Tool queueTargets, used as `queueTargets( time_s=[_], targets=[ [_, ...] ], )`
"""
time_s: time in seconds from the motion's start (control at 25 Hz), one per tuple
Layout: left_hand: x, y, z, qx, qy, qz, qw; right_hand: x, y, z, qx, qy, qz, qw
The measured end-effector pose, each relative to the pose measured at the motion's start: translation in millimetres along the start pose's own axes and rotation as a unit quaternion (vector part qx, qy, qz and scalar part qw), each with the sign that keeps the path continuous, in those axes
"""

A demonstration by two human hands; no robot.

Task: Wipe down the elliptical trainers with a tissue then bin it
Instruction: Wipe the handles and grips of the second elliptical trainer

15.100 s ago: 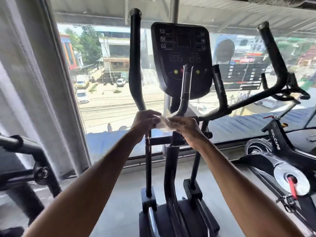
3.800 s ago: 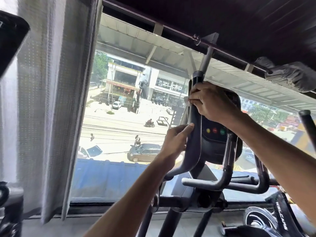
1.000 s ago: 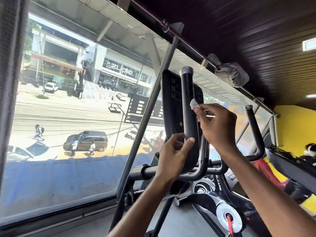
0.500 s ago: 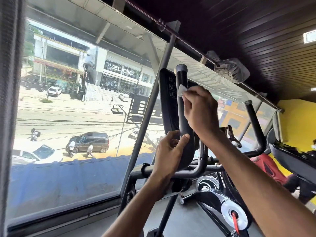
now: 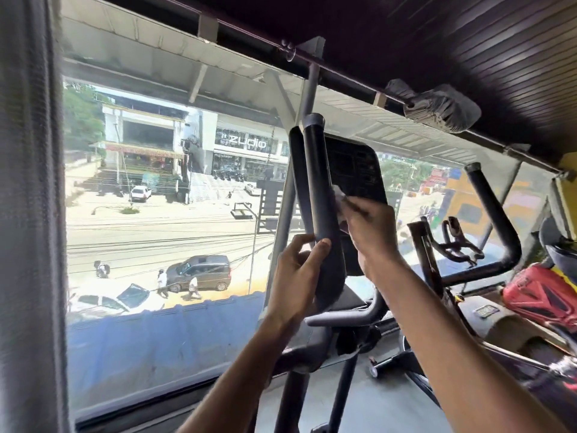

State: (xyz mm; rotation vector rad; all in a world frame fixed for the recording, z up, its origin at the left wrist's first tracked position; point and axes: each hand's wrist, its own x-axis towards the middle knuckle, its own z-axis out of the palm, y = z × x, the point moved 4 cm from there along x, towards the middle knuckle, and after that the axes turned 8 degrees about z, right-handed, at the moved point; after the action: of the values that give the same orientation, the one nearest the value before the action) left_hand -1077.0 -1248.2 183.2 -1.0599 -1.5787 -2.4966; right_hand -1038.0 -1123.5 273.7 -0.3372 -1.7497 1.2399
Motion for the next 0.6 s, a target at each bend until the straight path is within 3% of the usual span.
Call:
queueTargets(
  time_s=[0.08, 0.2, 0.36, 0.44, 0.52, 0.6],
  targets=[
    [-1, 3, -2, 0.018, 0.008, 0.012, 1.000, 7, 12, 6, 0.151, -0.047, 0.074, 0.985],
    [-7, 11, 2, 0.055, 0.037, 0.032, 0.997, 1, 14, 5, 0.067, 0.001, -0.078, 0.995],
    [-20, 21, 14, 0.106, 0.090, 0.044, 0.989, -12, 2, -5, 0.026, 0.014, -0.253, 0.967],
    [-24, 27, 19, 0.130, 0.113, 0.047, 0.984, -17, -1, -7, 0.023, 0.014, -0.302, 0.953],
    [-26, 34, 29, 0.170, 0.128, 0.046, 0.976, -3, 6, -4, 0.069, -0.005, -0.220, 0.973],
    [-29, 39, 36, 0.209, 0.152, 0.029, 0.966, 20, 14, 10, 0.140, -0.061, -0.062, 0.986]
  ],
)
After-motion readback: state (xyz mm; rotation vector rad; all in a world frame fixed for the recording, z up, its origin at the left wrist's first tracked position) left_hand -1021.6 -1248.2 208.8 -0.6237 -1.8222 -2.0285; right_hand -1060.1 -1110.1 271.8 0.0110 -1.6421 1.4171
